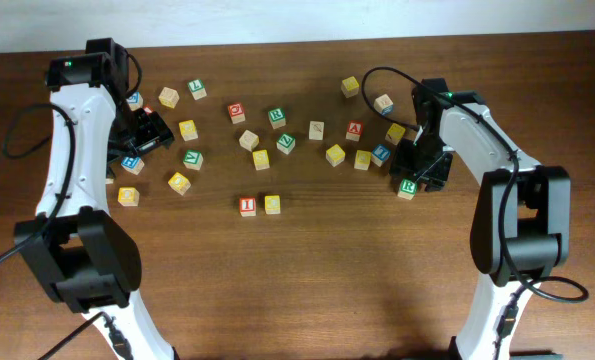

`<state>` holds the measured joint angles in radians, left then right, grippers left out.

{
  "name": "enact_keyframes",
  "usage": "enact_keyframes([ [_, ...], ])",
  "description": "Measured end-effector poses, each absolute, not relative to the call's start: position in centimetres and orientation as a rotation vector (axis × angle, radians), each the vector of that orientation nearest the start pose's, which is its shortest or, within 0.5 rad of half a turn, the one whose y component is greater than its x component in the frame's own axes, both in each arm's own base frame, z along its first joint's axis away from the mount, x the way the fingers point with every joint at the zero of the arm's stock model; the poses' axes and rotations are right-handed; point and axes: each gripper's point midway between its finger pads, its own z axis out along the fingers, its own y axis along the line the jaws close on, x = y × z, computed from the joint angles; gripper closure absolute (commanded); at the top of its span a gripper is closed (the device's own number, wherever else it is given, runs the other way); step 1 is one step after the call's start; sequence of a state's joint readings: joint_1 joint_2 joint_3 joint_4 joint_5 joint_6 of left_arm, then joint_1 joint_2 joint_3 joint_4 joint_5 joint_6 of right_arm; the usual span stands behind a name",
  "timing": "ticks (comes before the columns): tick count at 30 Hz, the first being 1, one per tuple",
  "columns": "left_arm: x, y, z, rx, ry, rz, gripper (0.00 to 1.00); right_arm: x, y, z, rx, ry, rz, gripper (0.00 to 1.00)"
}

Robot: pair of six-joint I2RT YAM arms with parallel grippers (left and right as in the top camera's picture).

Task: Spell out ICRA
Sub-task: 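Close the right gripper on the green R block and lift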

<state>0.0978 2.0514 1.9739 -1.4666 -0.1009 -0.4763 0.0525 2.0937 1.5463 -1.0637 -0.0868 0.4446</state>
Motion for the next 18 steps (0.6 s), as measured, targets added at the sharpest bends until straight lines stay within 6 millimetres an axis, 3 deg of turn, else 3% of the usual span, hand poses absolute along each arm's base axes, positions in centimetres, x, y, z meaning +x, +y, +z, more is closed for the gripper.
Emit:
enact_keyframes([
  [4,39.4,5.6,14.4,-0.878,2.966,0.146,0.01,37.7,3.4,1.2,0.628,3.143,0.114,0.39],
  [6,39.4,5.6,14.4,-0.878,2.966,0.146,0.01,36.9,3.4,0.6,0.634,3.162,0.103,0.45],
  [18,39.4,5.6,14.4,-0.878,2.965,0.145,0.01,36.6,3.7,0.7,0.622,3.180,0.135,0.49],
])
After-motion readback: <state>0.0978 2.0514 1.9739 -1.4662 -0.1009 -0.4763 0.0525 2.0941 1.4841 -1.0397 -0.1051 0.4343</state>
